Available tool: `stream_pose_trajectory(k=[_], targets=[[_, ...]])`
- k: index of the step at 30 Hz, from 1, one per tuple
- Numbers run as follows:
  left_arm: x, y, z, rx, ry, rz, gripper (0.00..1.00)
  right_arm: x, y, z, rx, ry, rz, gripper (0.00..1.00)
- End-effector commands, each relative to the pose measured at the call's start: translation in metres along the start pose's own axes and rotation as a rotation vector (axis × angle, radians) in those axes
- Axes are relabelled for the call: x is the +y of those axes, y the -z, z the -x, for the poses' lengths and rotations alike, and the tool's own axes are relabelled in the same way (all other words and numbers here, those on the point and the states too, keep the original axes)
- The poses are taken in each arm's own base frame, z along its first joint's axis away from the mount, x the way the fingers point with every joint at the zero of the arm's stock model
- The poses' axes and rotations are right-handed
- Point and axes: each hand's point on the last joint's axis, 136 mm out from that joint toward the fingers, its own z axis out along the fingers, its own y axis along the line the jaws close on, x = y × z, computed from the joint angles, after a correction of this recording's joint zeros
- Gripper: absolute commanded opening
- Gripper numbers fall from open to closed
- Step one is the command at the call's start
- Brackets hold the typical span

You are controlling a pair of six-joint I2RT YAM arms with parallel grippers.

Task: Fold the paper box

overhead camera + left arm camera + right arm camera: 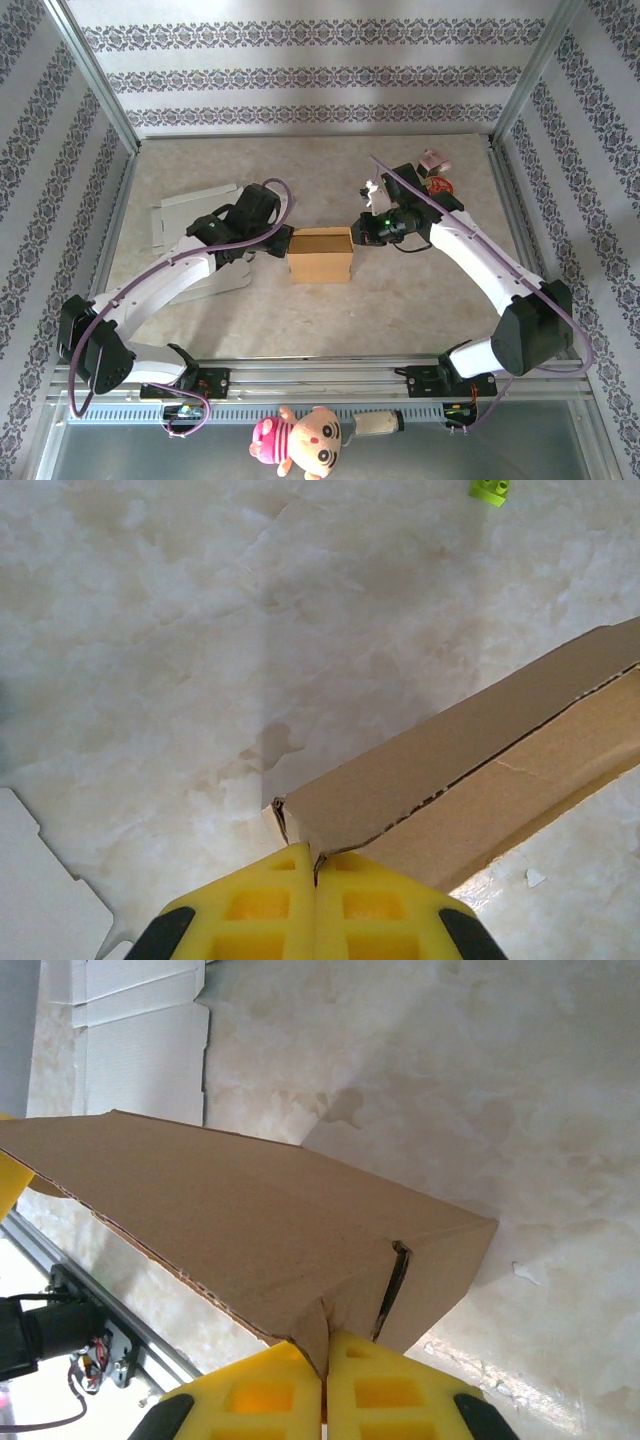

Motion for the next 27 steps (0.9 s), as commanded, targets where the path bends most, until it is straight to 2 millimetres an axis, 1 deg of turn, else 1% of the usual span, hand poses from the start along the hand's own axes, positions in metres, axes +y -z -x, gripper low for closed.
stream_pose_trajectory(k=[1, 6, 11, 15, 17, 22, 24, 27], targets=[[-0.02, -0.003, -0.008, 0.043, -0.071, -0.061, 0.02, 0.025, 0.001, -0.002, 0.044, -0.01, 0.127, 0.07], [-0.015, -0.003, -0.011, 0.046, -0.09, -0.024, 0.02, 0.025, 0.004, 0.001, 0.045, -0.051, 0.186, 0.07], [-0.019, -0.003, -0.01, 0.036, -0.078, -0.046, 0.01, 0.008, -0.005, -0.004, 0.054, -0.064, 0.13, 0.07], [-0.018, -0.001, -0.008, 0.03, -0.08, -0.042, 0.02, -0.015, -0.015, -0.012, 0.056, -0.059, 0.018, 0.07], [-0.018, -0.001, -0.008, 0.029, -0.081, -0.042, 0.02, -0.023, -0.015, -0.016, 0.058, -0.049, -0.028, 0.07], [-0.019, 0.0, -0.006, 0.026, -0.076, -0.044, 0.02, -0.033, -0.014, -0.022, 0.06, -0.031, -0.097, 0.07], [-0.019, 0.0, -0.005, 0.022, -0.066, -0.044, 0.01, -0.033, -0.016, -0.025, 0.07, -0.02, -0.104, 0.07], [-0.019, 0.0, 0.0, 0.009, -0.004, -0.041, 0.01, -0.03, -0.022, -0.031, 0.084, -0.003, -0.109, 0.07]])
